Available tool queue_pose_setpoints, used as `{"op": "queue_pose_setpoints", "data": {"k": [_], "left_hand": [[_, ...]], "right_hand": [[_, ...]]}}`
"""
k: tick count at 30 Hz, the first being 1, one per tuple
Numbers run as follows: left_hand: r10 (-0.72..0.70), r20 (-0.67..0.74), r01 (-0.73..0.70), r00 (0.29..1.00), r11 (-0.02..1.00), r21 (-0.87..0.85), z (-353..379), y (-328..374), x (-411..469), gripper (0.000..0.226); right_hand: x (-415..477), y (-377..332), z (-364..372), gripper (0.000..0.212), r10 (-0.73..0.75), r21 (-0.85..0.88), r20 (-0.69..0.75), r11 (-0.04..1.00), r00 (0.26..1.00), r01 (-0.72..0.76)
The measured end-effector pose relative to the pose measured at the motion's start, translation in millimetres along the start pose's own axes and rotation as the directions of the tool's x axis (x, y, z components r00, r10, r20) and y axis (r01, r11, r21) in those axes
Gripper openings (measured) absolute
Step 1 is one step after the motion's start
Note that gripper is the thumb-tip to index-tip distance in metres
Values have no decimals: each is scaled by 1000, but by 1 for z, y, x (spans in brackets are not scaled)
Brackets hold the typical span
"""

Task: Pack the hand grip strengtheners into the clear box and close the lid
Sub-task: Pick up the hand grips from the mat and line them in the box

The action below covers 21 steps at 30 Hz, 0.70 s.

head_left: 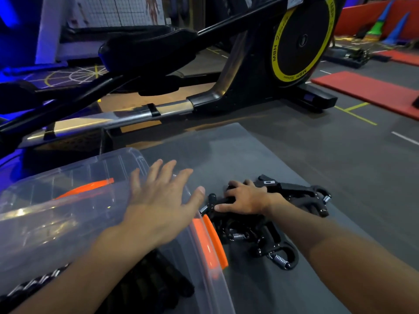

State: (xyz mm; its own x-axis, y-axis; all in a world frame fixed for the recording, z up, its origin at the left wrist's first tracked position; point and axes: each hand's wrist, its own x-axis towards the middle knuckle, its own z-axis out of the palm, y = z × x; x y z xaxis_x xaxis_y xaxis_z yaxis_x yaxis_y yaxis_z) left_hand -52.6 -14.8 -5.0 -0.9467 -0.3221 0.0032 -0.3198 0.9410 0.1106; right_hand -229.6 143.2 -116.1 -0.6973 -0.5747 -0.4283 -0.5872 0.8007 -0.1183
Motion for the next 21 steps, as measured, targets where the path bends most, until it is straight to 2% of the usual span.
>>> {"op": "queue_pose_setpoints", "data": {"k": [3, 6, 8, 12, 21], "left_hand": [[39, 16, -37, 999, 994, -104, -1, 16, -24, 88], [60, 38, -51, 997, 979, -199, -5, 35, -41, 70], [60, 30, -52, 998, 976, -209, -3, 49, -49, 62], [44, -9, -45, 999, 986, -159, 10, 63, -62, 60], [61, -30, -65, 998, 988, -139, 11, 61, -66, 55]], "right_hand": [[-29, 4, 13, 86, 42, -14, 15, 999, 999, -42], [-56, 7, 23, 84, 76, -19, 11, 997, 997, -76], [-72, 10, 30, 81, 97, 0, 12, 995, 995, -97], [-89, 12, 37, 81, 127, 59, -25, 990, 992, -125], [-113, 34, 30, 81, -53, 106, -129, 992, 990, 67]]}}
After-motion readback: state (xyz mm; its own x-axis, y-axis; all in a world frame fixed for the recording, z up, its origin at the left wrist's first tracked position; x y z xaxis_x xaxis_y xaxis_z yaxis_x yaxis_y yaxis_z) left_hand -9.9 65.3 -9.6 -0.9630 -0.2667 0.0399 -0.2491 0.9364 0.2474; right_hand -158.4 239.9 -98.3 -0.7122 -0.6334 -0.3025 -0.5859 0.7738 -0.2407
